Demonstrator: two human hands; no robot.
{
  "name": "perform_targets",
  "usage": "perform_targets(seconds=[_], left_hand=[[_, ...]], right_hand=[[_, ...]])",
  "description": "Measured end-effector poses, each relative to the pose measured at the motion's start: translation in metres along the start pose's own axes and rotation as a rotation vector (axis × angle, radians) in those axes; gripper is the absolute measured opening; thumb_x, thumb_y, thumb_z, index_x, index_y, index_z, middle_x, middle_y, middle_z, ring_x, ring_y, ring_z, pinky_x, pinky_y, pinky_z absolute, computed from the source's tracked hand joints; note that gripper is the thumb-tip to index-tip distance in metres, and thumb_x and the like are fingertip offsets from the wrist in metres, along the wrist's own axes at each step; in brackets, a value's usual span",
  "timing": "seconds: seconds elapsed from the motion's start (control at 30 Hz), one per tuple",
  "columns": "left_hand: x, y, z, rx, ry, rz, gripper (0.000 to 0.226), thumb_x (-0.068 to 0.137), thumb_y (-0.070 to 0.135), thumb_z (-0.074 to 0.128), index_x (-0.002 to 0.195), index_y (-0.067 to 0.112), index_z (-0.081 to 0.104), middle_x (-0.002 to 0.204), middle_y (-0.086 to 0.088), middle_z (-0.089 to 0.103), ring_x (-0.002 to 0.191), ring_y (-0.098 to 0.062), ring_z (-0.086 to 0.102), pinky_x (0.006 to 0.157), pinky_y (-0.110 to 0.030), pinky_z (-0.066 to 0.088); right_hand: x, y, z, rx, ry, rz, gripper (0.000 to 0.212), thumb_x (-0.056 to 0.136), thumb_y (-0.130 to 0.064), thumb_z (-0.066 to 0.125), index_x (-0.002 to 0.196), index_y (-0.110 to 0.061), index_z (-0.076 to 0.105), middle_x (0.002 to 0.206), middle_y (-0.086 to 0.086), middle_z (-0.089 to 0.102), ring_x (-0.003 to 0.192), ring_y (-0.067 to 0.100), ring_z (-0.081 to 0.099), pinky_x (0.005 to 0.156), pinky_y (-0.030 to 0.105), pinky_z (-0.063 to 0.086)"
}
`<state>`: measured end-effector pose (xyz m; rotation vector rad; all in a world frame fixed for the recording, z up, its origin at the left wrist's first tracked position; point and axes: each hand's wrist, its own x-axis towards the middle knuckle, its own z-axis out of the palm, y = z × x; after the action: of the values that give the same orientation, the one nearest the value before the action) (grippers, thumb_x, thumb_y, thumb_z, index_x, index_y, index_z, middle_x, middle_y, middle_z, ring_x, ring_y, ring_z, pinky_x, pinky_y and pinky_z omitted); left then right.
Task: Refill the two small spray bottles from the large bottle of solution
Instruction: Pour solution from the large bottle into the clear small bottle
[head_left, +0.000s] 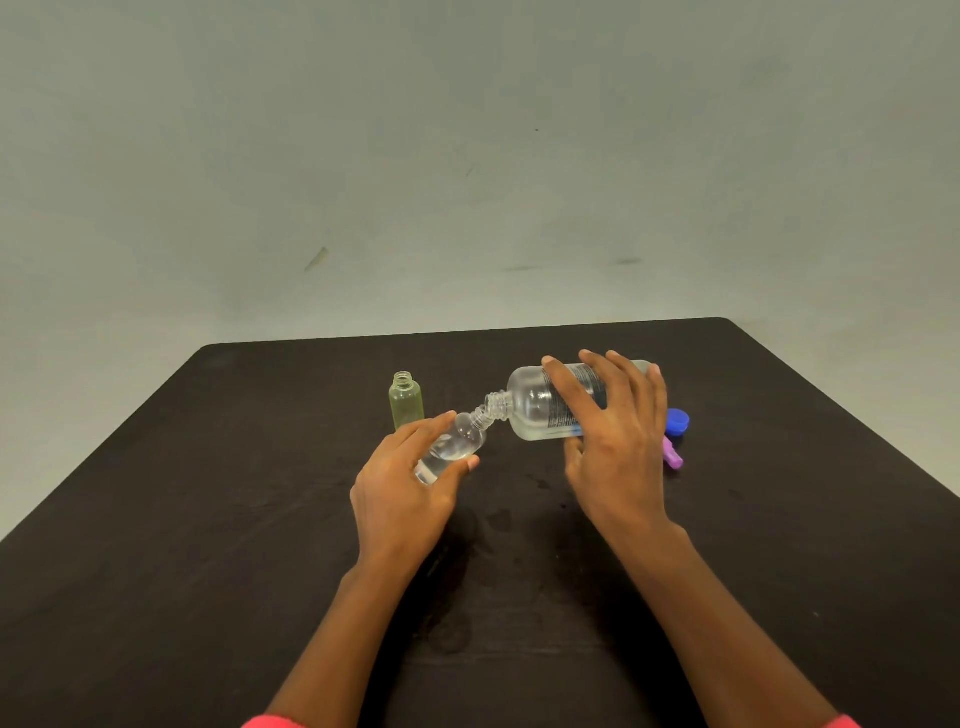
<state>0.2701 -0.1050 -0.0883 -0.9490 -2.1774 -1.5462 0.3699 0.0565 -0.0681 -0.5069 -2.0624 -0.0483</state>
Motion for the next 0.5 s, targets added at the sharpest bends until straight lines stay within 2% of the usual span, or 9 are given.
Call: perform_targets(seconds=[0.5], left_hand=[[0.0003,-0.0005,0.0001,0.000,0.006,0.010,0.046,0.068,0.024,0.083,0.110,0.036,0.067,0.104,0.024,0.064,0.099,-0.002,0.062,0.084,-0.037,0.054]], right_hand=[[0.0001,0.0013,0.0003,0.001,0.007,-0.007,0.084,0.058,0.015,0.071,0.131,-0.024,0.055,0.129,0.013,0.055,0.126,0.033,0.045,0.112,0.054,0.023]])
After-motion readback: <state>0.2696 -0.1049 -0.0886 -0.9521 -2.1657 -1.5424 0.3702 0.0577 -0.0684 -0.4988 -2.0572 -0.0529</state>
